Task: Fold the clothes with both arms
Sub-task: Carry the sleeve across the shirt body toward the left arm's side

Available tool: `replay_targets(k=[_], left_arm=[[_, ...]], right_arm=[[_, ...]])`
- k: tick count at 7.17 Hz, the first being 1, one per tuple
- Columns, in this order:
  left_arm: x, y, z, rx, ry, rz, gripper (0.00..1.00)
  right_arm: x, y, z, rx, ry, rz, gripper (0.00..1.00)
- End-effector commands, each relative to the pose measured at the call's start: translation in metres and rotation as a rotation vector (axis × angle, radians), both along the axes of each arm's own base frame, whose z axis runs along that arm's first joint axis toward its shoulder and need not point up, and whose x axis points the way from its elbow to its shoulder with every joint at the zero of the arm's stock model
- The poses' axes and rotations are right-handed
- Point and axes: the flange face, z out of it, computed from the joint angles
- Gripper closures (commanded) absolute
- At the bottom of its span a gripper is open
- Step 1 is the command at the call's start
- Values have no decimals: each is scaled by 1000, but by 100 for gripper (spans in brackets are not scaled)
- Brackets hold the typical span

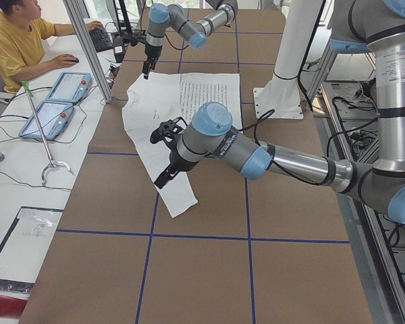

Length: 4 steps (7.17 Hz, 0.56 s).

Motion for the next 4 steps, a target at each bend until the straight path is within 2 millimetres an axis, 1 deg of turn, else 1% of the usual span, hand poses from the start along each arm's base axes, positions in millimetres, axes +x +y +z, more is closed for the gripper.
replay_targets(k=[1,2,3,4], left_arm=[[58,-17,19,-42,22,101,0],[66,-19,31,-64,49,63,0],[94,-21,56,-61,50,117,0],[107,-24,81,-57,15,116,0]], right_arm=[[112,-36,71,35,-25,-111,0],[157,-35,117,85,-14,-171,0],[206,-27,167,135,15,-229,0],[256,-19,212,180,25,-292,0]])
